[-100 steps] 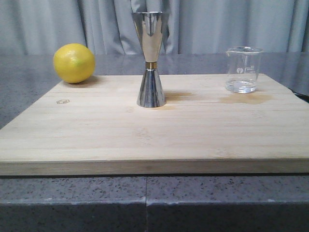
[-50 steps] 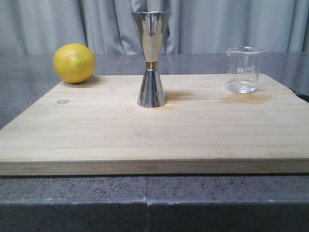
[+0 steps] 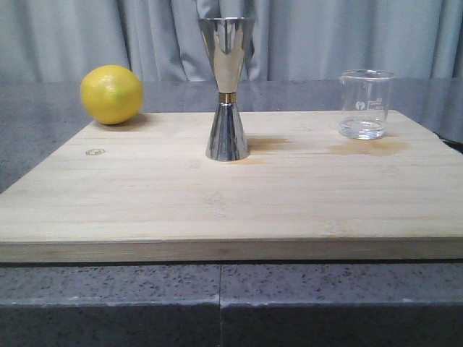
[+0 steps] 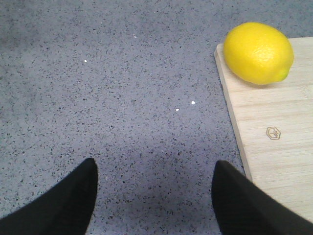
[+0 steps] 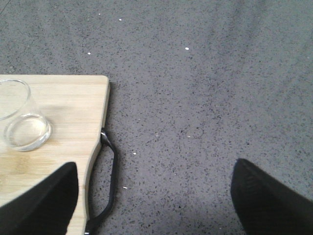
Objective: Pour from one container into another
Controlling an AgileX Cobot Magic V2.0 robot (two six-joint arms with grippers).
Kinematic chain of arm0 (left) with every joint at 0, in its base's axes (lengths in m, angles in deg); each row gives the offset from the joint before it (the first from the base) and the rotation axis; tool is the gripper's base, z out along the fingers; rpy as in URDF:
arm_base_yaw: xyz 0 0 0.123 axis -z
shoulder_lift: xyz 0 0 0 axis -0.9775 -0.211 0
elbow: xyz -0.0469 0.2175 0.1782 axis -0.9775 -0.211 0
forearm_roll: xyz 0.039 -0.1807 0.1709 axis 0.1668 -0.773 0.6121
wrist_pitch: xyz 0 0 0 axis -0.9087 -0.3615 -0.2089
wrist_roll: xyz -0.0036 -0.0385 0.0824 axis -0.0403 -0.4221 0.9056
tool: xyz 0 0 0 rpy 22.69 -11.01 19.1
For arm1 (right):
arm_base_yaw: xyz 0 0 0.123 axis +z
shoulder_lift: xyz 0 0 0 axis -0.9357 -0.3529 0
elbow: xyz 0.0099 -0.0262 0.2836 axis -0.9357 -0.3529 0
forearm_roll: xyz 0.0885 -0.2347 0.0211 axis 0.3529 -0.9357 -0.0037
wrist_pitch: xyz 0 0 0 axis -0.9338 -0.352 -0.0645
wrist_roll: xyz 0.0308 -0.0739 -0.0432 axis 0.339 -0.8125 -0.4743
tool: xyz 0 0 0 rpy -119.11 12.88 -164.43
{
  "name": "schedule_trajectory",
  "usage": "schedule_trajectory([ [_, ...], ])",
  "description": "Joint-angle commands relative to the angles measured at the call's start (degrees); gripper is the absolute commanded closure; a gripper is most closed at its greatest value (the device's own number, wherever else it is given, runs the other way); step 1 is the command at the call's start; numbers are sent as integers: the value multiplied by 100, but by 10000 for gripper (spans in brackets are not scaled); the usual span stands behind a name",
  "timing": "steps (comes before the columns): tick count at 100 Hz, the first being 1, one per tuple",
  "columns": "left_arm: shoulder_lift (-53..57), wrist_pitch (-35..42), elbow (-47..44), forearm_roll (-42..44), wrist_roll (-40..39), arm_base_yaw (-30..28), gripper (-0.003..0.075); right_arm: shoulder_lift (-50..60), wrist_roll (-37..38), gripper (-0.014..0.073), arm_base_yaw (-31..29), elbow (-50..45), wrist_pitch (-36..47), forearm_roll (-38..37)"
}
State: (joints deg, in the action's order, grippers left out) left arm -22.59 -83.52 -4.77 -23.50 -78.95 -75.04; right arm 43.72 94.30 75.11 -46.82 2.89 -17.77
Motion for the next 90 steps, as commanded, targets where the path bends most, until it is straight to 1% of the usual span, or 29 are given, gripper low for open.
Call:
schedule_trajectory([
  [1, 64, 334, 140, -68, -48, -15, 260, 43, -76, 21, -33, 209, 346, -155],
  [37, 64, 556, 140, -92, -48, -15, 260, 43, -76, 25, -33, 209, 346, -212],
  [42, 64, 578, 140, -92, -48, -15, 261, 43, -76, 56, -33, 209, 346, -212],
  [49, 64, 578, 140, -136, -48, -15, 281, 43, -76, 155, -33, 209, 346, -212],
  [52, 64, 578, 140, -146, -48, -15, 309, 43, -76, 221, -33, 209, 346, -212],
  [54, 64, 578, 140, -146, -48, -15, 322, 43, -76, 247, -33, 209, 346, -212],
  [58, 64, 578, 140, -159, -48, -15, 379, 43, -76, 327, -33, 209, 346, -212],
  [59, 64, 578, 140, -159, -48, -15, 379, 43, -76, 353, -33, 209, 346, -212],
  [60, 64, 578, 140, -171, -48, -15, 408, 43, -76, 365, -33, 209, 346, -212],
  [61, 64, 578, 140, -168, -48, -15, 408, 43, -76, 377, -33, 209, 346, -212],
  [65, 64, 578, 140, -183, -48, -15, 479, 43, -76, 445, -33, 209, 346, -212],
  [66, 64, 578, 140, -183, -48, -15, 479, 43, -76, 466, -33, 209, 346, -212],
  [69, 64, 578, 140, -187, -48, -15, 531, 43, -76, 495, -33, 209, 346, -212],
  [73, 64, 578, 140, -196, -48, -15, 581, 43, -76, 559, -33, 209, 346, -212],
  [74, 64, 578, 140, -196, -48, -15, 610, 43, -76, 567, -33, 209, 346, -212],
  [80, 64, 567, 140, -196, -48, -15, 682, 43, -76, 636, -33, 209, 346, -212],
  [85, 64, 567, 140, -196, -48, -15, 739, 43, -76, 665, -33, 209, 346, -212],
  [90, 64, 567, 140, -196, -48, -15, 739, 43, -76, 665, -33, 209, 346, -212],
])
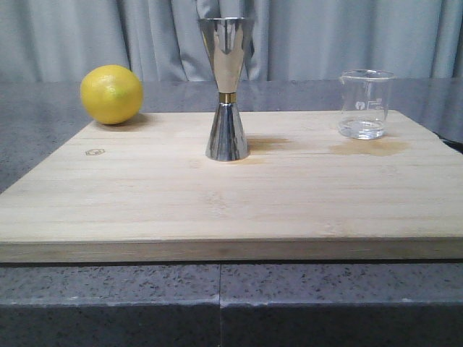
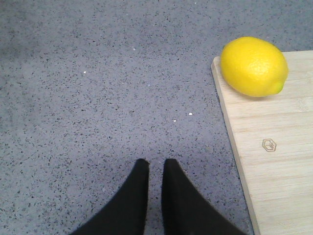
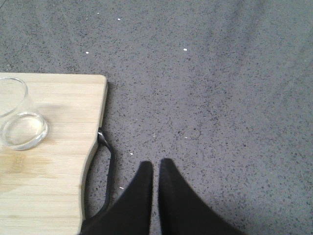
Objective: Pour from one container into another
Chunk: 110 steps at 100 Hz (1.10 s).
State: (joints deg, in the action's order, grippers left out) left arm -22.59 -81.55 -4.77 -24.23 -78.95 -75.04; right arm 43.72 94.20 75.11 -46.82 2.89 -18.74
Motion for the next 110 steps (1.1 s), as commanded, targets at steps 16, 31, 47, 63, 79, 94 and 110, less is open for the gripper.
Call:
schedule_trajectory([
  [16, 64, 394, 140, -123, -48, -15, 739, 43, -66, 665, -33, 209, 403, -142],
  [31, 64, 394, 140, -123, -48, -15, 739, 31, -66, 666, -33, 209, 403, -142],
  [47, 64, 394, 140, -123, -48, -15, 739, 31, -66, 666, -33, 209, 403, -142],
  [63, 86, 445, 96, -126, -48, -5, 739, 31, -66, 666, -33, 209, 403, -142],
  [79, 770, 935, -449, 86, -5, -17, 739, 31, -66, 665, -33, 209, 403, -142],
  [94, 1977, 1841, -1603, 472, -5, -17, 739, 31, -66, 666, -33, 209, 403, -142],
  [110, 3238, 2850, -2816, 496, -5, -84, 739, 31, -66, 666, -33, 209, 403, -142],
])
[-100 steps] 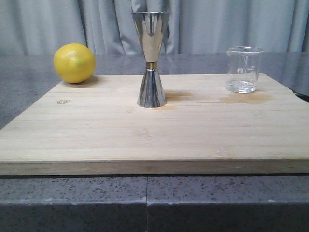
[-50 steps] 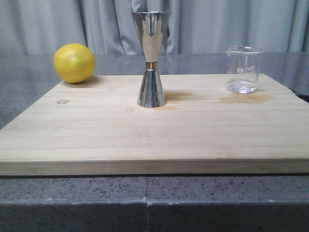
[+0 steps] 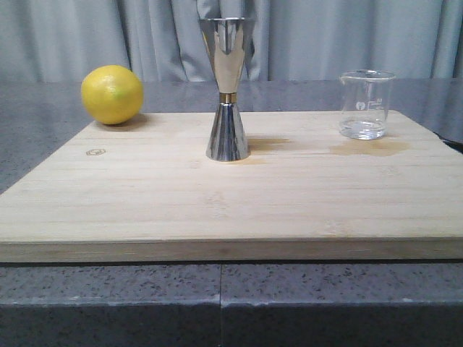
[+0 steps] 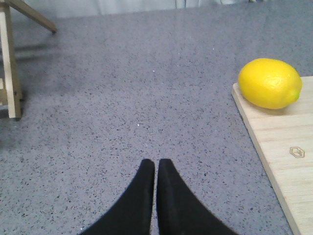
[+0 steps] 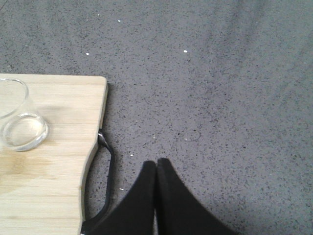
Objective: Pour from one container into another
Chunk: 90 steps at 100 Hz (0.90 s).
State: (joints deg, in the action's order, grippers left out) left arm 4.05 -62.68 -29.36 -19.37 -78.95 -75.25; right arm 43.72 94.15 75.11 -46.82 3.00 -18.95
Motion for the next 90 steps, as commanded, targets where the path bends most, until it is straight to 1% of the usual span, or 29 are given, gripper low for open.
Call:
schedule_trajectory([
  [1, 628, 1042, -465, 10, -5, -74, 739, 31, -61, 665, -33, 209, 392, -120],
  [10, 1301, 1395, -1125, -2, -5, -170, 739, 31, -61, 665, -33, 209, 392, -120],
  [19, 1978, 1513, -1668, -25, -5, -220, 739, 31, -61, 666, -33, 209, 392, -120],
  [33, 2572, 1842, -2352, -25, -5, -220, 739, 31, -61, 665, -33, 209, 392, -120],
  [44, 2727, 2238, -2787, -25, -5, -220, 739, 31, -61, 666, -33, 209, 392, -120],
  [66, 2762, 3564, -3623, -39, -28, -220, 739, 31, -61, 665, -33, 209, 392, -120],
  [70, 2822, 3360, -3614, -39, -28, -220, 739, 31, -61, 665, -33, 209, 392, -120],
  [76, 2843, 3502, -3614, -39, -28, -230, 739, 31, -61, 666, -33, 209, 403, -120],
  [90, 2843, 3549, -3614, -39, -28, -231, 739, 31, -61, 665, -33, 209, 403, -120],
])
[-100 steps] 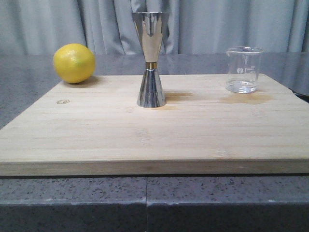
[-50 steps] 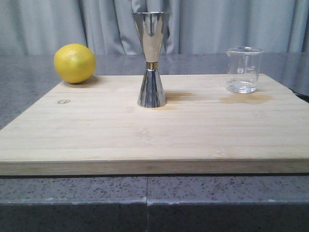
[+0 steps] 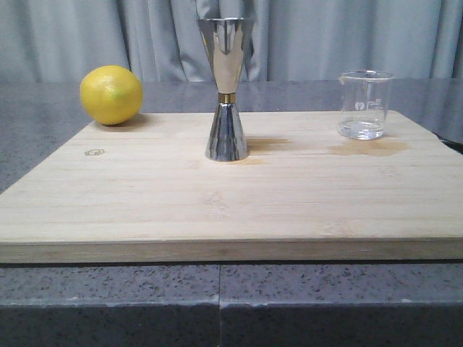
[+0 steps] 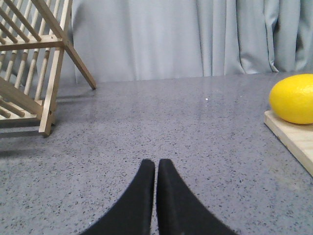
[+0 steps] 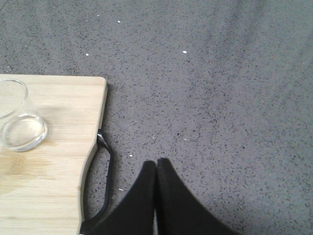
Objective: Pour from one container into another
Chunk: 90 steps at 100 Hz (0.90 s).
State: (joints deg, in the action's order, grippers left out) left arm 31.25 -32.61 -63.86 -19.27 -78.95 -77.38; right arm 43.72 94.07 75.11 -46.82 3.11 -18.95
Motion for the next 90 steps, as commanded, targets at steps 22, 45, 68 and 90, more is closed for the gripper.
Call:
schedule_trajectory([
  [22, 124, 542, -164, -50, -28, -18, 739, 31, -52, 665, -33, 209, 392, -120],
  [45, 124, 542, -164, -50, -28, -18, 739, 31, -52, 666, -33, 209, 392, -120],
  [68, 124, 542, -164, -50, -28, -18, 739, 31, -52, 666, -33, 209, 392, -120],
  [90, 124, 542, -164, -50, -28, -18, 739, 504, -52, 666, -134, 145, 404, -433],
])
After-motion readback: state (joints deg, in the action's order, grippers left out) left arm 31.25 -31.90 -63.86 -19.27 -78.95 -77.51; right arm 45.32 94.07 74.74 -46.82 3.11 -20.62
